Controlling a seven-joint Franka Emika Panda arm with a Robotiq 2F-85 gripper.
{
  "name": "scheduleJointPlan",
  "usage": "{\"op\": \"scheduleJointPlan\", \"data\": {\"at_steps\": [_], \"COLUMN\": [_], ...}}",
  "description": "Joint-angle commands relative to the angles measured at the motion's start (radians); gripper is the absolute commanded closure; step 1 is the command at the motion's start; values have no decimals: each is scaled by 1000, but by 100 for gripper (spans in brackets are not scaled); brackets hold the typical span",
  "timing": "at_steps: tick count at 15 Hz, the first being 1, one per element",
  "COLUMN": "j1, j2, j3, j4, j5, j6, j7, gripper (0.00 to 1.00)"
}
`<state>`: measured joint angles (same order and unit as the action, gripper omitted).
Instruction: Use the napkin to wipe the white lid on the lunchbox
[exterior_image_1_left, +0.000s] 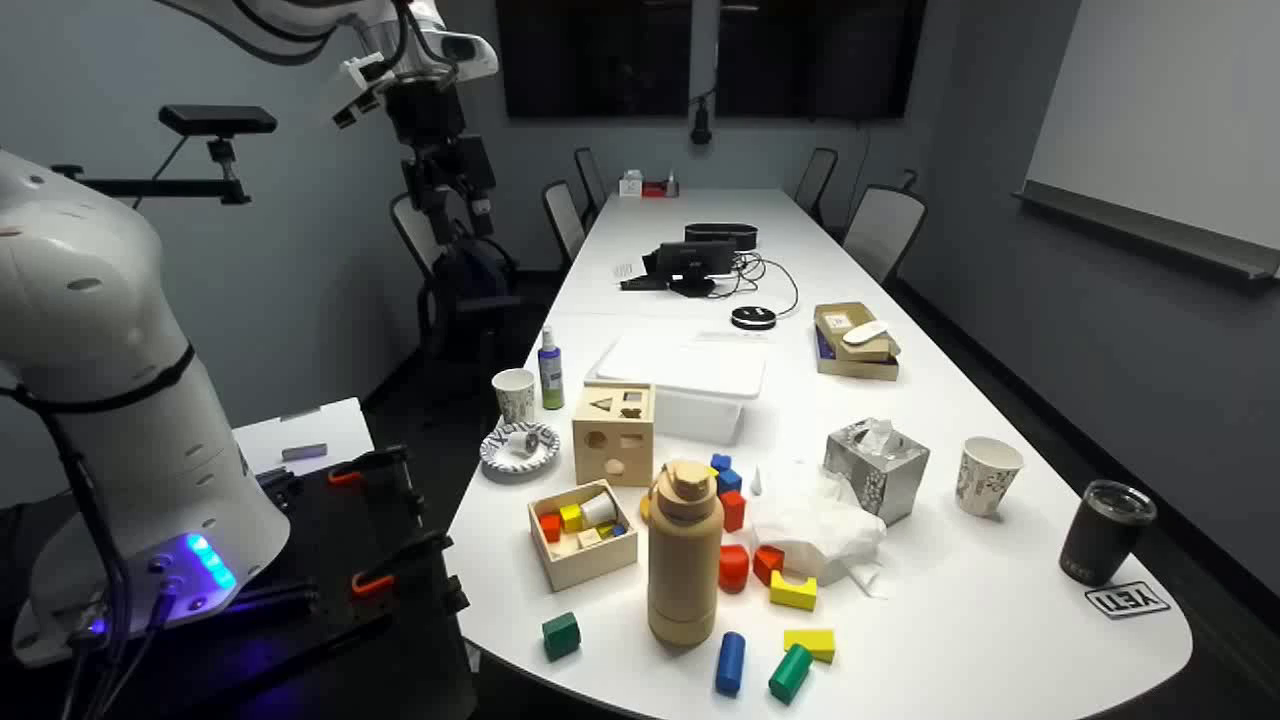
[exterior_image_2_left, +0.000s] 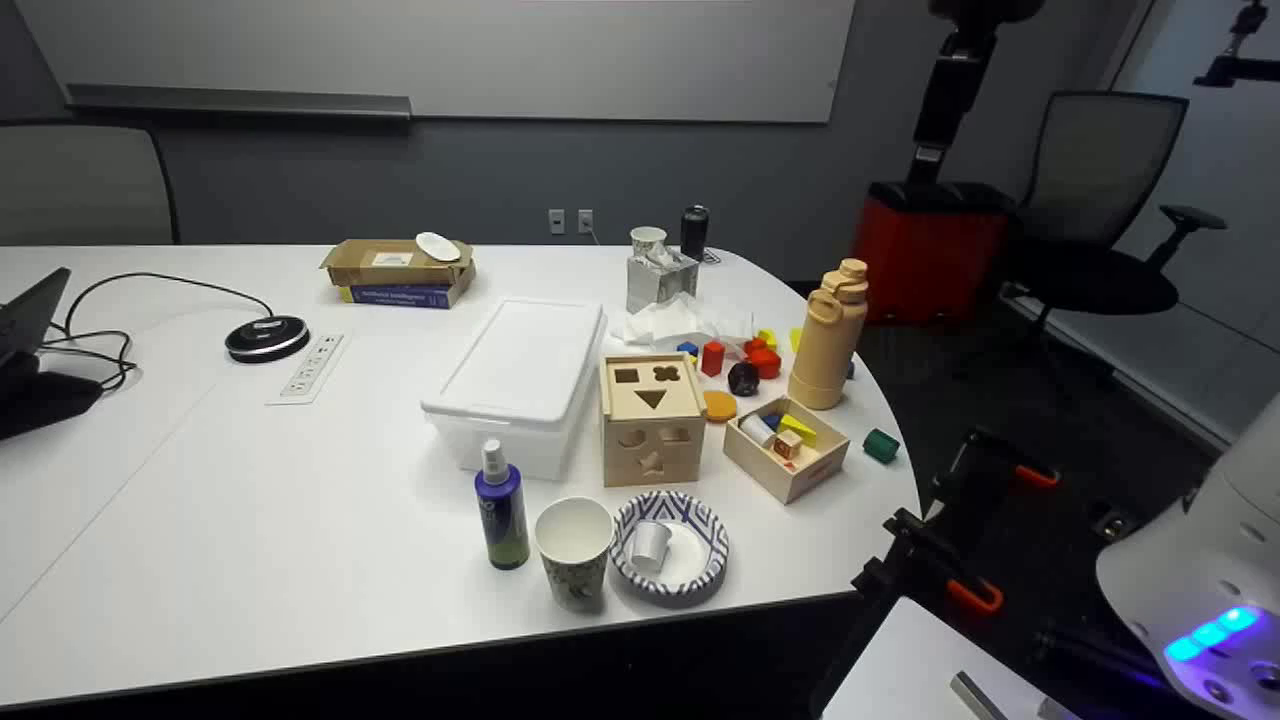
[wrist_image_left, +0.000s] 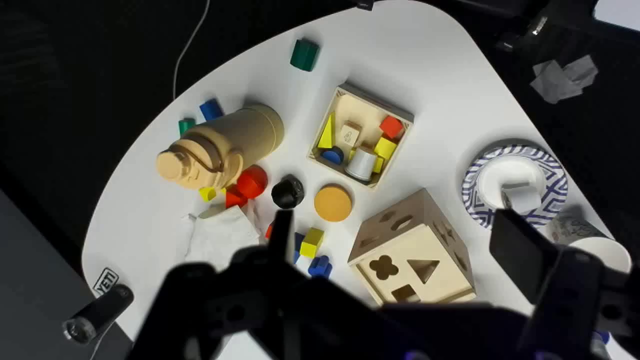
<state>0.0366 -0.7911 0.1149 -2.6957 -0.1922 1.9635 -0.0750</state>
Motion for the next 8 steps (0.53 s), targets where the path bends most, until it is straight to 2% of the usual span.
{"op": "scheduleJointPlan", "data": {"at_steps": [1, 4, 8], "j1": [16, 12, -7], "j2": [2, 17, 173], "j3": [-14, -18, -83], "j4": [2, 13, 135], "j5": [-10, -9, 14], "j6": [-5, 4, 31], "j7": [10, 12, -20], "gripper": [0, 0, 0]}}
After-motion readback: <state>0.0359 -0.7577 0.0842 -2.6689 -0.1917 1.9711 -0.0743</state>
